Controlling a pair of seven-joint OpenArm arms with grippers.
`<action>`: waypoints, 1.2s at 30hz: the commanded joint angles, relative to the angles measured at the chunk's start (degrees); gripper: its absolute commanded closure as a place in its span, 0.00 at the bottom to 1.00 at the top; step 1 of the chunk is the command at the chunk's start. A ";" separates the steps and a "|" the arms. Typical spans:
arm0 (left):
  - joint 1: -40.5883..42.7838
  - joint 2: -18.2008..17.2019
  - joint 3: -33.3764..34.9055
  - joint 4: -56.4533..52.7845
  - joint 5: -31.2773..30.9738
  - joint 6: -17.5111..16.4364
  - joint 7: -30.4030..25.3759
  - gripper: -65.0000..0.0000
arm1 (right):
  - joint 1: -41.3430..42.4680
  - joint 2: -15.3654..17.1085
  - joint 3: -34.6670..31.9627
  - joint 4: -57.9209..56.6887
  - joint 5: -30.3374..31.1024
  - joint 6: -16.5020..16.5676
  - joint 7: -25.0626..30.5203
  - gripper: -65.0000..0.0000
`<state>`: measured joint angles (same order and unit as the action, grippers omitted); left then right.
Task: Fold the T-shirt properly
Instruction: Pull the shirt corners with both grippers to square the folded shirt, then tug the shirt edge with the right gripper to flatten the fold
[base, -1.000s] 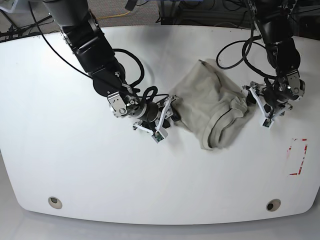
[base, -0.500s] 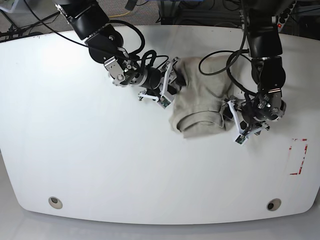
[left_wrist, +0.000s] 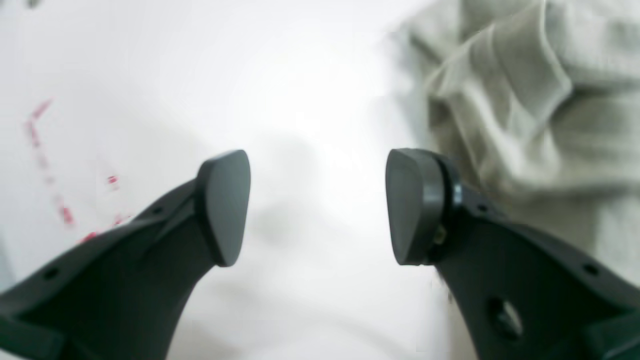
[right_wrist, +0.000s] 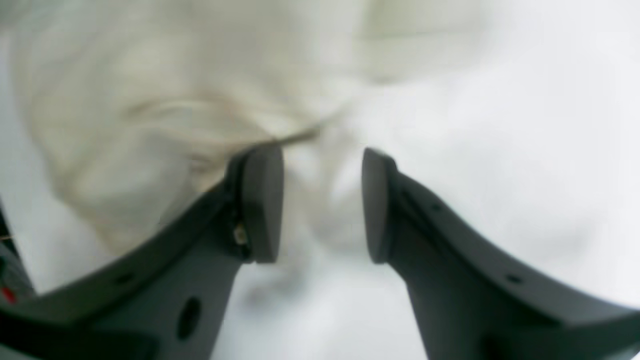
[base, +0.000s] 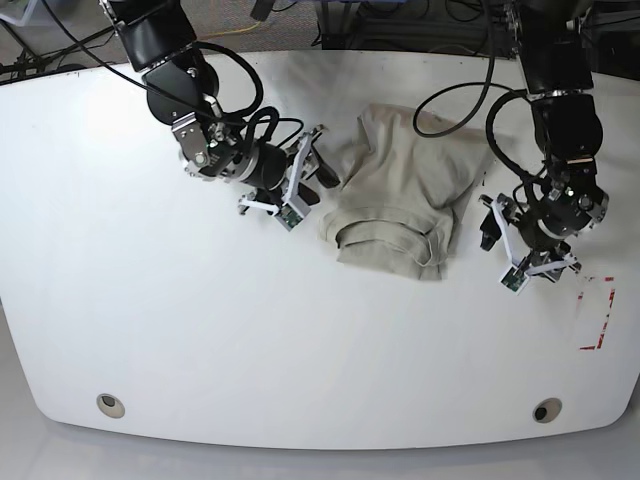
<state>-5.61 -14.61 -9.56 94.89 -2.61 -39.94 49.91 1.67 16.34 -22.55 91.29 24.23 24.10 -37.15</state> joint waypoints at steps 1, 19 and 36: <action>1.61 -0.82 -0.06 4.67 -0.60 -0.06 -0.81 0.40 | 0.92 -0.56 4.57 2.56 1.31 3.55 -0.96 0.63; 22.00 4.37 -0.06 15.83 -0.68 -0.06 -1.08 0.40 | 13.23 -14.71 23.03 -7.37 1.22 15.90 -20.39 0.30; 27.28 4.37 -0.06 15.83 -0.68 -0.06 -1.16 0.40 | 14.99 -14.89 22.77 -20.12 19.60 15.90 -21.10 0.75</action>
<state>21.63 -9.89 -9.45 109.58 -3.01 -40.12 49.52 15.09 1.56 0.25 70.02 42.02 39.46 -59.07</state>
